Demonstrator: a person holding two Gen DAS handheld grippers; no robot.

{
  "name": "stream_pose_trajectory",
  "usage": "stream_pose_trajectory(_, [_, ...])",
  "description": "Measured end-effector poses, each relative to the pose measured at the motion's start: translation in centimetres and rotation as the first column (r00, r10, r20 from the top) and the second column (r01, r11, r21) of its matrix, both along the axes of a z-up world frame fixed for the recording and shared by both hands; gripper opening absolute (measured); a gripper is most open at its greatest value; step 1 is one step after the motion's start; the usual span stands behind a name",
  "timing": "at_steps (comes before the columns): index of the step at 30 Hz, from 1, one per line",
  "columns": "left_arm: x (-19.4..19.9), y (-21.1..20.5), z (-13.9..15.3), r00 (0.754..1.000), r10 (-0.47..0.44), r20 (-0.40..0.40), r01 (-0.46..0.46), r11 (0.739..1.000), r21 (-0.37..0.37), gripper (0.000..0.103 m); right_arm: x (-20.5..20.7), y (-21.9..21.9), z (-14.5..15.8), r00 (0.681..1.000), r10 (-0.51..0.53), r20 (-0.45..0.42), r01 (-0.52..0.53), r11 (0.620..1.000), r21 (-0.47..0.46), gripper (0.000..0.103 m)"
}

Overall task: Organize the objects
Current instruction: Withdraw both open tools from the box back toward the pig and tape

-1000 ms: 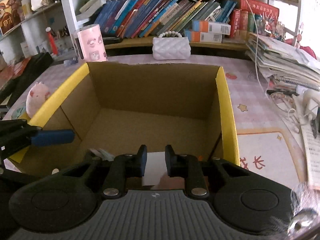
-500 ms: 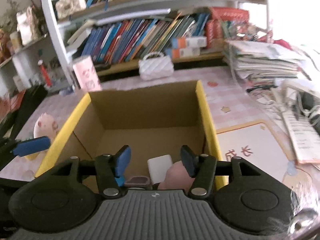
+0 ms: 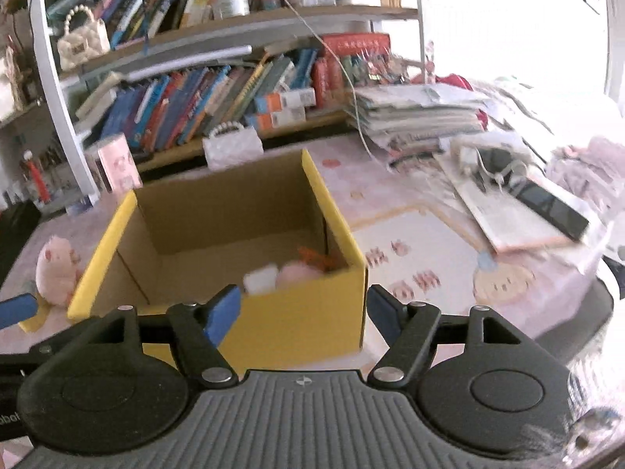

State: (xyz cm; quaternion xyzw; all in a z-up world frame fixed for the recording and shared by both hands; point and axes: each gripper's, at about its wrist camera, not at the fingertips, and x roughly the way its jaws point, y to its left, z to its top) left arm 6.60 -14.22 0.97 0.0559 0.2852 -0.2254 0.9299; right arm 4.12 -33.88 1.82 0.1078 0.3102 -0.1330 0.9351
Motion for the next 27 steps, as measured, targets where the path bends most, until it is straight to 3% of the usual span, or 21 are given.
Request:
stream_pose_trajectory(13, [-3.9, 5.6, -2.6, 0.991, 0.034, -0.132, -0.024, 0.997, 0.074, 0.095, -4.3, 7.8, -3.0, 0.989, 0.072, -0.133, -0.075, 0.997, -0.019, 0.079])
stream_pose_trajectory(27, [-7.2, 11.0, -3.6, 0.98, 0.099, -0.175, -0.081, 0.991, 0.107, 0.096, -7.6, 13.5, -4.5, 0.975, 0.126, -0.181, -0.126, 0.992, 0.015, 0.082])
